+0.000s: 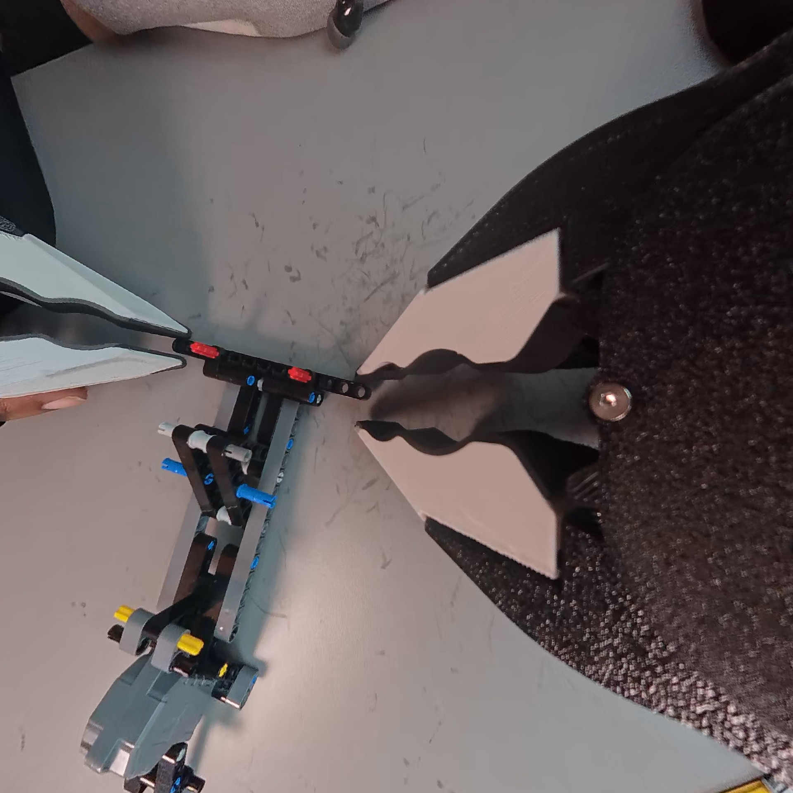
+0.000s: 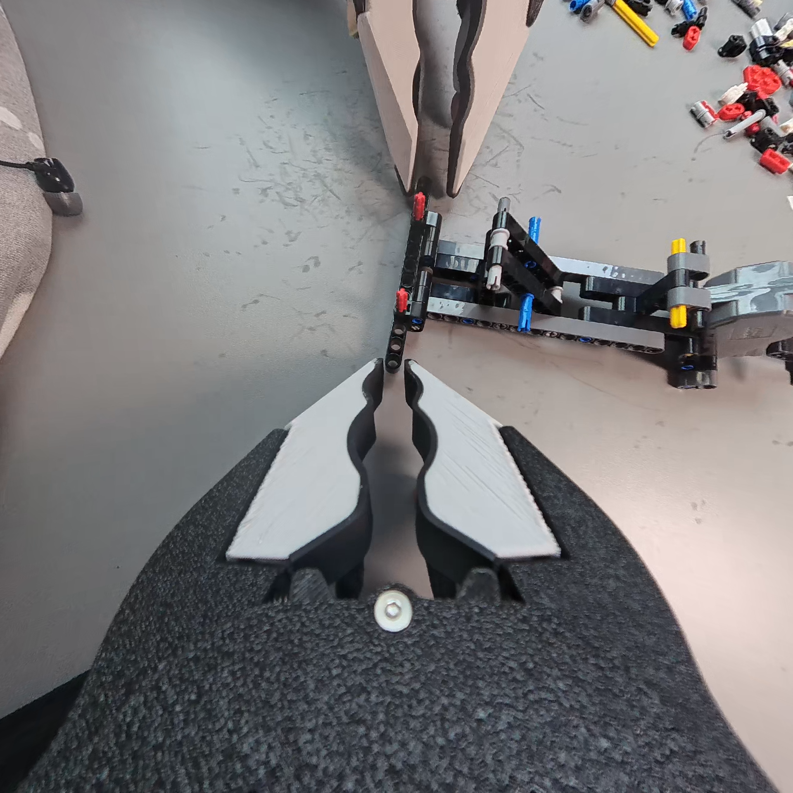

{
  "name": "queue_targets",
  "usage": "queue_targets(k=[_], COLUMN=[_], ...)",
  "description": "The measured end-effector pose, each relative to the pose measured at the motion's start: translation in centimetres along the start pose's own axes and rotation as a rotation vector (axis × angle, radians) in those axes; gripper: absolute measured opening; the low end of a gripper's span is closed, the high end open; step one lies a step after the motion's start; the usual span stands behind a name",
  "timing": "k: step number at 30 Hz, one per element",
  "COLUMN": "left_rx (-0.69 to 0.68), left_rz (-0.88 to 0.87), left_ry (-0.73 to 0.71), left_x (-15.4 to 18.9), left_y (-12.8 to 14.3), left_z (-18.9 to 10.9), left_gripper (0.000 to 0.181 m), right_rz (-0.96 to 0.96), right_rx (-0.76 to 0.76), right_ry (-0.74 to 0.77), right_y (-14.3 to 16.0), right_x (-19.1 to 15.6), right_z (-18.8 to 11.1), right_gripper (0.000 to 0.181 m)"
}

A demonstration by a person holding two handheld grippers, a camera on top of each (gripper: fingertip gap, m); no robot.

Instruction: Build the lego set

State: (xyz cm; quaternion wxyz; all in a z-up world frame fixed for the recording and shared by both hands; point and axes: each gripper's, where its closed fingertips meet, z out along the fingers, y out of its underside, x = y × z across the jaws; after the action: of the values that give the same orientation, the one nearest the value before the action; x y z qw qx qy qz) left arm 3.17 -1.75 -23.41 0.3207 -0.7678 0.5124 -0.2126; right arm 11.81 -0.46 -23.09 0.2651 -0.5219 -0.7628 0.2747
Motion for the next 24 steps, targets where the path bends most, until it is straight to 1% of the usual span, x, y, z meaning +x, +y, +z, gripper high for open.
queue_targets(k=[6, 9, 12, 14, 17, 24], left_rx=[0.032, 0.047, 0.04, 0.034, 0.03, -0.002], left_rz=[-0.006, -0.002, 0.007, 0.019, 0.032, 0.057], left_ry=[0.016, 0.027, 0.024, 0.021, 0.029, 0.011], left_x=[0.2, 0.6, 0.6, 0.6, 0.8, 0.7], left_y=[-0.5, -1.1, -1.5, -1.8, -2.2, -1.9], left_z=[-0.3, -0.1, 0.5, 0.9, 1.3, 1.9], left_gripper=[0.026, 0.03, 0.035, 0.037, 0.035, 0.028], right_rz=[0.001, 0.013, -0.01, -0.049, -0.113, -0.351], right_rx=[0.023, 0.062, 0.113, 0.14, 0.159, 0.102], right_ry=[-0.001, 0.01, 0.022, 0.033, 0.075, 0.261], right_y=[-0.3, -0.9, -2.0, -2.7, -3.3, -3.8], right_x=[0.0, 0.2, 0.1, -0.2, -0.4, -0.1], right_z=[-0.3, -0.9, -1.1, -1.0, -1.0, -0.6], right_gripper=[0.014, 0.019, 0.02, 0.02, 0.02, 0.018])
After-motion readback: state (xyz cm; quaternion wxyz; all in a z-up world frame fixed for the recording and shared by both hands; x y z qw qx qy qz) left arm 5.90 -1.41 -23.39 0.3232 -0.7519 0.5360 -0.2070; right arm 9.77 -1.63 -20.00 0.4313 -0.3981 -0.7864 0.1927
